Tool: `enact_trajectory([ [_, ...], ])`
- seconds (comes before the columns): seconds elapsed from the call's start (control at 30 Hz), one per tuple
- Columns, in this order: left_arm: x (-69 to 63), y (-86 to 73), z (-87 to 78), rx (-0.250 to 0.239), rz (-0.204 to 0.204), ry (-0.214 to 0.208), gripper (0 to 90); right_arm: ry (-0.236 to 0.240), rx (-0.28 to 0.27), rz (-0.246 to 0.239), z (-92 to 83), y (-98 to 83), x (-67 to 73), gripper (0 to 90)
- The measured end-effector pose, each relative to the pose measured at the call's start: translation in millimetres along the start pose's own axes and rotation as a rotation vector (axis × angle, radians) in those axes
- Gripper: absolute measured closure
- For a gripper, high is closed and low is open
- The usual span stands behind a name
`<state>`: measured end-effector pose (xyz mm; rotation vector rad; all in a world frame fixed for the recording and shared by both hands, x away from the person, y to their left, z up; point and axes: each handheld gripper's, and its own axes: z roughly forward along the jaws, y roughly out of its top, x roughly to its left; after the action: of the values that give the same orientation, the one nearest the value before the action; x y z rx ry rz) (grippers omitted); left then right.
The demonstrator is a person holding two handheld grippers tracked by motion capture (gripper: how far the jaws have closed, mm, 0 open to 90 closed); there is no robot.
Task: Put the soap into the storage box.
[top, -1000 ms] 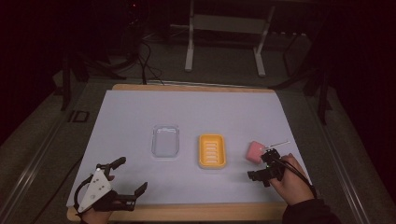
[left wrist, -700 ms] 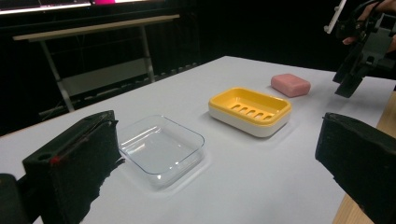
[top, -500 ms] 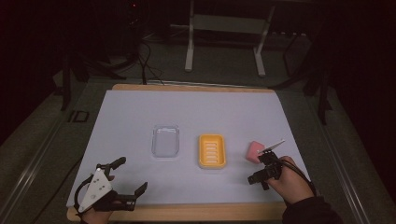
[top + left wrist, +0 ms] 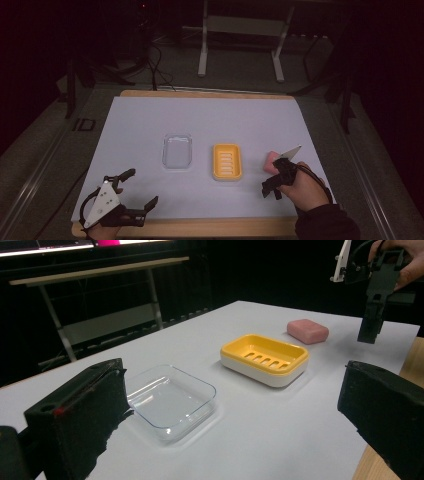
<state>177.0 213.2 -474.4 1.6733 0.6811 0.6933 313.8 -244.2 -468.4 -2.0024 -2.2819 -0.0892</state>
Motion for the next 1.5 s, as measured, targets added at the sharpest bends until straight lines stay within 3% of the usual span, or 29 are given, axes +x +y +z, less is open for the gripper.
enact_trajectory([
  [0.07,0.1,0.0,0.0,0.001,0.000,0.000,0.4,0.008,0.009,0.037,-0.6,1.2,2.3,17.2],
  [0.17,-0.1,0.0,0.1,0.001,0.001,0.000,0.4,0.041,0.001,0.042,-1.6,3.8,6.4,16.8],
  [0.23,-0.2,0.0,0.2,0.001,0.000,0.000,0.4,0.014,0.004,0.045,-2.1,5.9,9.1,16.8],
  [0.37,-0.2,0.0,0.0,0.001,0.000,0.000,0.4,0.007,0.003,0.054,-3.9,11.2,12.1,16.0],
  [0.7,-0.5,0.0,0.2,0.003,0.000,-0.001,0.4,0.009,-0.021,0.083,-14.5,27.5,14.0,14.2],
  [1.03,-0.4,-0.1,0.4,0.006,0.003,-0.004,0.4,0.003,-0.080,0.126,-23.4,49.5,10.8,13.2],
  [1.5,-0.7,-0.1,0.4,0.004,0.002,-0.007,0.4,-0.040,-0.126,0.232,-17.8,76.0,2.1,16.2],
])
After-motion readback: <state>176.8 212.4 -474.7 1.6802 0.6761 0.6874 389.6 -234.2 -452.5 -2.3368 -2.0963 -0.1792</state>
